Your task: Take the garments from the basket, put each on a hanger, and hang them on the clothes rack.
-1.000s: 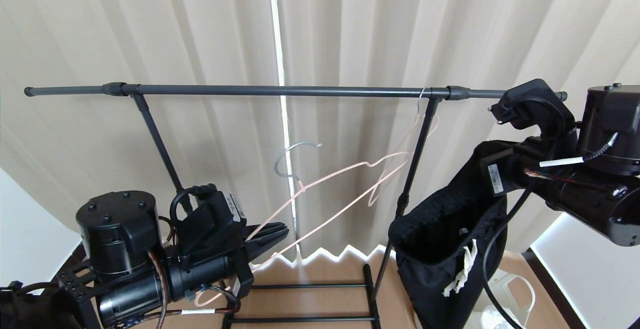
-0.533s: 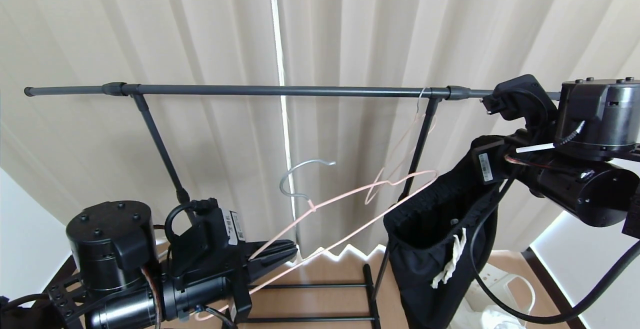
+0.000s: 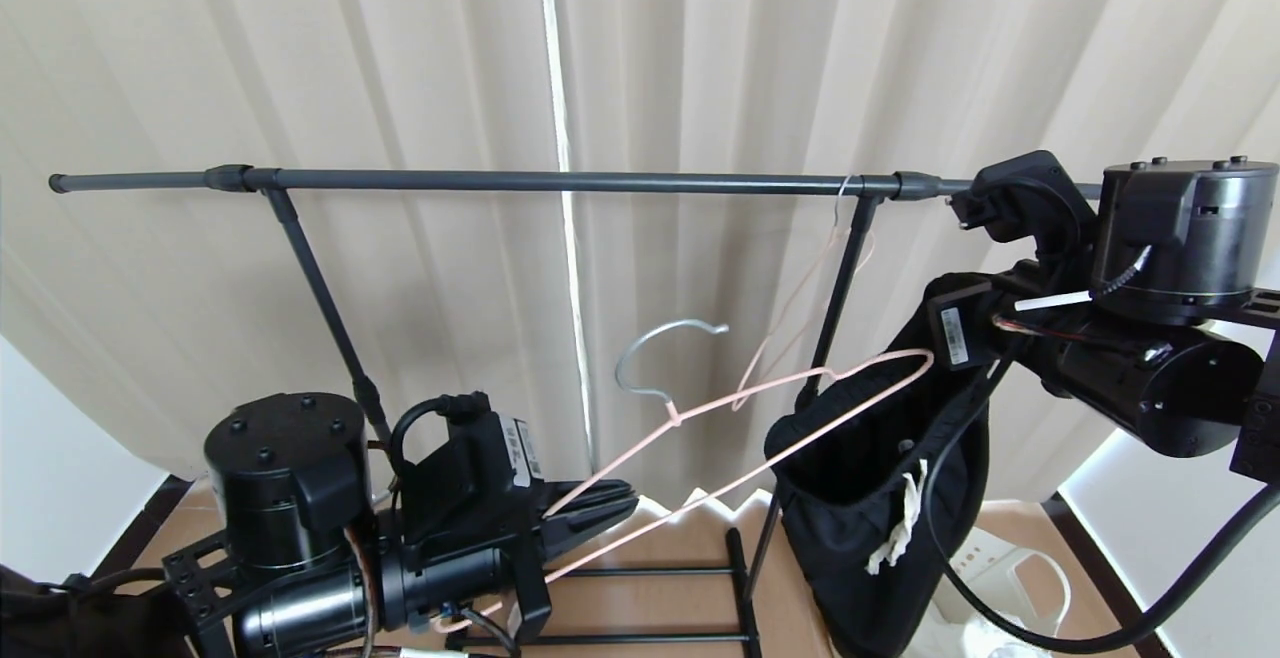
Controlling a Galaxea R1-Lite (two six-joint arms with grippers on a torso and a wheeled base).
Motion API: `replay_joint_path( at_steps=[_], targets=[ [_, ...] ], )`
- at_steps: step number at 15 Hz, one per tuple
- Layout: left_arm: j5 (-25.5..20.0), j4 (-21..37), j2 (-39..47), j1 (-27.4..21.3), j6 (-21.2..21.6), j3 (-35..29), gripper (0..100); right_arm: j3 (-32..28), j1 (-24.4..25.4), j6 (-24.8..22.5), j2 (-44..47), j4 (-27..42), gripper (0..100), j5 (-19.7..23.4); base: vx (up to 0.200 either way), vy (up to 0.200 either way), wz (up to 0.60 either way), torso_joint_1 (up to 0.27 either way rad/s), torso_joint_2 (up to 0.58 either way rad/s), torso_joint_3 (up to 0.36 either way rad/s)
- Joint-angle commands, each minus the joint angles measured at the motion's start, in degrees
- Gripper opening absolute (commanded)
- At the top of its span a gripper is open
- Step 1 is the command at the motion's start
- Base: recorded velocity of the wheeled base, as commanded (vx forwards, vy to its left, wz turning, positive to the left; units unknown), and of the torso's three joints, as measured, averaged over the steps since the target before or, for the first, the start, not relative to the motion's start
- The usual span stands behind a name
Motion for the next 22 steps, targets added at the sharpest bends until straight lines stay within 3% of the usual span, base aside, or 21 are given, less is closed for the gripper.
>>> replay_joint_path(
  at_steps=[1,7,14,22],
  targets=[
    [0.1,0.0,3.2,-0.4,-0.2,-2.4,0,0.2,1.3,0.0,-0.1,0.0,0,-0.4,0.0,0.0,0.0,0.0,0.0,0.0],
    [3.0,0.0,5.7,-1.6,-3.9,-6.6,0,0.4,3.7,0.1,-0.6,0.4,0,-1.5,0.0,0.0,0.0,0.0,0.0,0.0],
    [3.2,-0.1,6.6,-2.4,-5.0,-8.2,0,0.4,12.2,3.2,-0.6,0.4,0,-5.7,0.0,0.0,0.0,0.0,0.0,0.0],
    [3.7,-4.1,9.8,-2.5,-5.5,-8.1,0,-2.5,21.1,11.1,0.4,0.4,0,-6.4,0.0,0.0,0.0,0.0,0.0,0.0]
  ],
)
